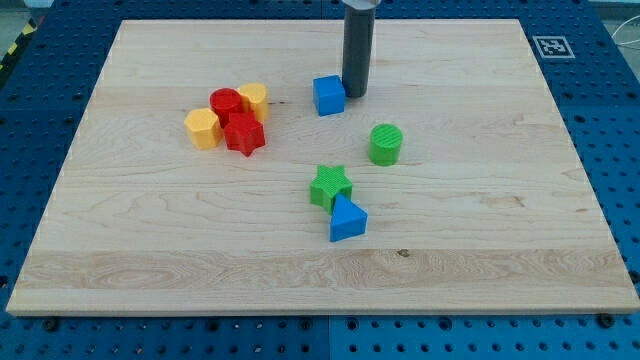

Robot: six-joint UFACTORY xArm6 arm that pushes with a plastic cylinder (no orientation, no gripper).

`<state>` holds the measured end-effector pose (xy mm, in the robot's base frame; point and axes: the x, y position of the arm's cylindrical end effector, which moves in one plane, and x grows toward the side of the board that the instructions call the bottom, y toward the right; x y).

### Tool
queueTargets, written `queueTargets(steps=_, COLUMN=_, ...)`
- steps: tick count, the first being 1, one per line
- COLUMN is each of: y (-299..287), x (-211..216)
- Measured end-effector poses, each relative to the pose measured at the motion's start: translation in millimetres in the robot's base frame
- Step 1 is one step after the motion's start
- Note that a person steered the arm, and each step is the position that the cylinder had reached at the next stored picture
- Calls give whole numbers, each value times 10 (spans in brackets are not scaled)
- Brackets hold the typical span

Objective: Move the blue cube a bit left

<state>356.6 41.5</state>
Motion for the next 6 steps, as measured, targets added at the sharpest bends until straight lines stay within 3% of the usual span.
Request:
queueTargets(steps=1, y=45, x=309)
queueTargets(steps=2, y=46, x=353)
queueTargets(steps=4, y=-30, x=-246)
queueTargets(steps=6, y=-183, x=-234)
